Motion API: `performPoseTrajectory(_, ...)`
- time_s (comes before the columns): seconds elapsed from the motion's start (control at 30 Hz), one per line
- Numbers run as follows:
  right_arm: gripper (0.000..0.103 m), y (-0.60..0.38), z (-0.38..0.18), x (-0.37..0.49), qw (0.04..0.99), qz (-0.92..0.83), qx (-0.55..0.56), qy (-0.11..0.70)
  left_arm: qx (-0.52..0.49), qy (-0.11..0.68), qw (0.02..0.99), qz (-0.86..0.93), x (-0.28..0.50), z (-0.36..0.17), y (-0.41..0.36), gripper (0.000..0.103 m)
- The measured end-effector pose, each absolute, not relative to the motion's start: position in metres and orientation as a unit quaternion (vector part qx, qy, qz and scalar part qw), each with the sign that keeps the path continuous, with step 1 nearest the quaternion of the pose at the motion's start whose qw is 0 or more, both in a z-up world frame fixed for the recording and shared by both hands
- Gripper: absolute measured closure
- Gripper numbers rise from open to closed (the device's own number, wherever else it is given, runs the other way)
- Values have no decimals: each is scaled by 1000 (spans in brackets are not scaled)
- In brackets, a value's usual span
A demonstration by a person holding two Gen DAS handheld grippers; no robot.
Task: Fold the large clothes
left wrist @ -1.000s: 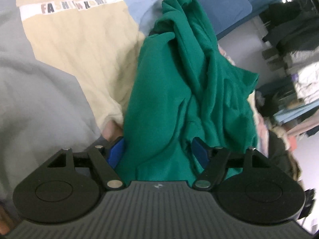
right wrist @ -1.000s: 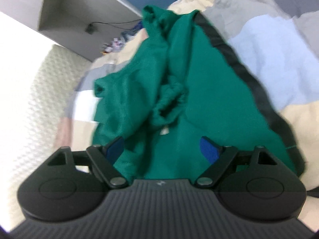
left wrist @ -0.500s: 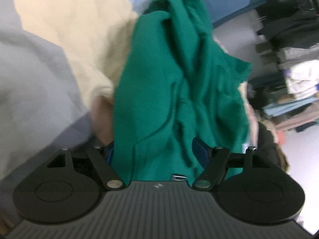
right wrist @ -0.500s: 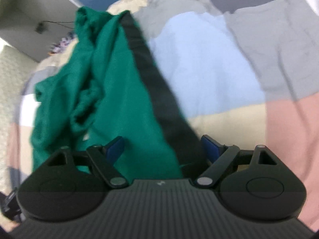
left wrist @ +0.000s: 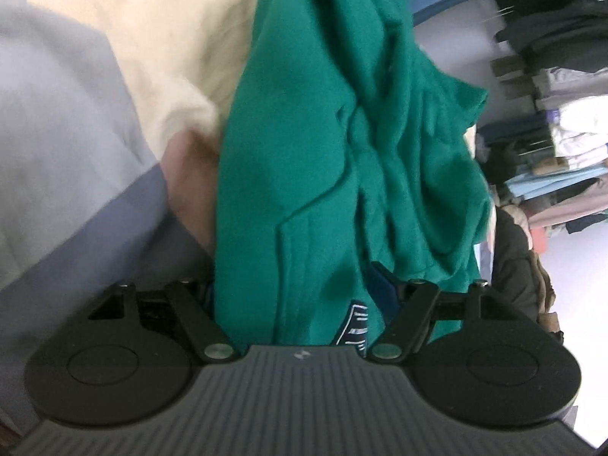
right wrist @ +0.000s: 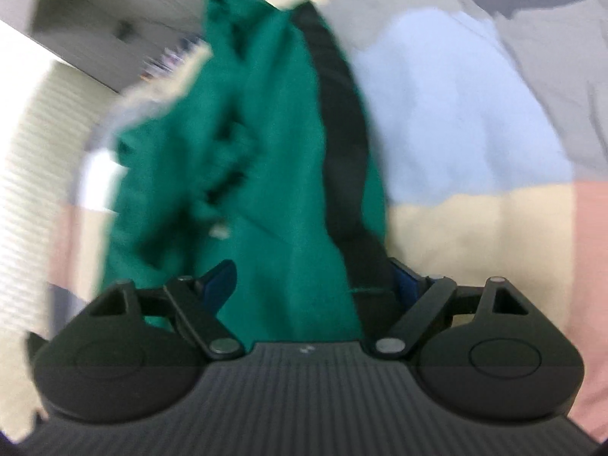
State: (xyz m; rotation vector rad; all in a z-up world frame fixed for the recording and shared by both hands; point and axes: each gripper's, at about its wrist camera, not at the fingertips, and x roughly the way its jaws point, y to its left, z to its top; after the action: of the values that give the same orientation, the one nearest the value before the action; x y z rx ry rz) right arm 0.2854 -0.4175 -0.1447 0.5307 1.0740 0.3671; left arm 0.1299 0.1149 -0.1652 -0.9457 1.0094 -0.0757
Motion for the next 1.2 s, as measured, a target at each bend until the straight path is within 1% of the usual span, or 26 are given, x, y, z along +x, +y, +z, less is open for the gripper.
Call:
performPoseTrajectory(0.1, 18, -416, -150, 288, 804, 175, 251, 511, -440, 460, 770, -50, 132, -163, 111, 27)
performPoseTrajectory(0.13, 26, -414, -148, 288, 802, 188, 256, 507, -444, 458, 768, -59, 132, -162, 111, 29)
performPoseTrajectory(0.17, 36, -411, -147, 288, 800, 202, 255, 503, -446, 456, 767, -70, 133, -161, 109, 36)
performPoseTrajectory(0.2, 42, -408, -144, 285, 801, 214, 252, 499, -446, 457, 766, -76, 133, -161, 107, 44)
performPoseTrajectory(0.23, 56, -405, -140, 284, 802, 227, 249, 494, -442, 457, 767, -79, 133, -159, 105, 45)
performPoseTrajectory(0.27, 66, -402, -136, 283, 802, 241, 248, 488, -436, 460, 769, -79, 134, -159, 102, 45)
performPoseTrajectory(0.3, 67, -397, -132, 283, 802, 251, 243, 485, -430, 468, 768, -76, 137, -162, 98, 45)
performPoseTrajectory(0.33, 71, -393, -131, 283, 804, 248, 232, 487, -424, 480, 765, -72, 139, -166, 94, 45)
performPoseTrajectory(0.37, 80, -389, -132, 284, 808, 231, 214, 498, -415, 485, 767, -69, 140, -168, 93, 48)
performPoseTrajectory(0.4, 82, -386, -132, 285, 812, 214, 199, 506, -408, 486, 770, -63, 141, -166, 91, 57)
performPoseTrajectory(0.43, 86, -384, -129, 284, 816, 203, 191, 506, -414, 483, 769, -57, 141, -163, 92, 63)
performPoseTrajectory(0.47, 89, -383, -124, 283, 822, 203, 190, 497, -423, 479, 767, -57, 140, -161, 93, 74)
performPoseTrajectory(0.5, 89, -384, -115, 280, 830, 205, 192, 483, -429, 474, 767, -58, 138, -158, 95, 79)
performPoseTrajectory(0.6, 91, -397, -90, 267, 838, 231, 240, 433, -448, 454, 768, -60, 129, -142, 102, 84)
performPoseTrajectory(0.77, 93, -411, -54, 245, 844, 263, 276, 377, -481, 406, 774, -68, 107, -108, 122, 87)
performPoseTrajectory(0.93, 93, -425, -30, 224, 847, 277, 293, 346, -517, 367, 771, -61, 85, -65, 142, 88)
performPoseTrajectory(1.2, 93, -418, 13, 201, 853, 270, 316, 314, -503, 331, 798, -20, 60, 23, 145, 89)
